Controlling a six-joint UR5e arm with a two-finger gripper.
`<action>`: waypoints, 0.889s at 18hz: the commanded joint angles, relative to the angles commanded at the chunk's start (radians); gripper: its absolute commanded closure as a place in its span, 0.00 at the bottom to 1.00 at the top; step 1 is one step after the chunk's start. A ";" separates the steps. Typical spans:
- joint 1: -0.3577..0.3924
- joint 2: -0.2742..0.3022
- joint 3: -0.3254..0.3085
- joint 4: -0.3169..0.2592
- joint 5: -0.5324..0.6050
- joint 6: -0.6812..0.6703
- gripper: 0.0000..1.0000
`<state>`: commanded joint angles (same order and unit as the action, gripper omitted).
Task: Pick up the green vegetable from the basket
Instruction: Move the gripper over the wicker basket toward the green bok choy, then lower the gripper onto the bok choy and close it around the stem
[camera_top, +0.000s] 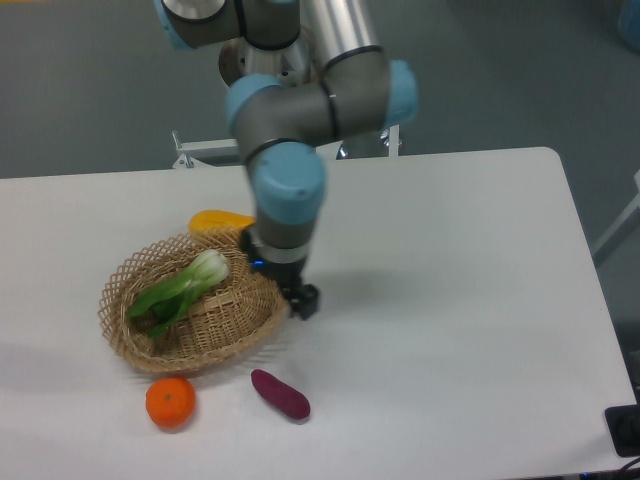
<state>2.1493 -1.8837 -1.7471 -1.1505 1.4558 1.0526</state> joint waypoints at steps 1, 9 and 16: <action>-0.015 -0.002 -0.008 0.002 0.000 -0.035 0.00; -0.054 -0.021 -0.075 0.012 0.002 -0.098 0.00; -0.080 -0.064 -0.075 0.064 0.003 -0.167 0.00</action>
<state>2.0694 -1.9481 -1.8224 -1.0861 1.4588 0.8852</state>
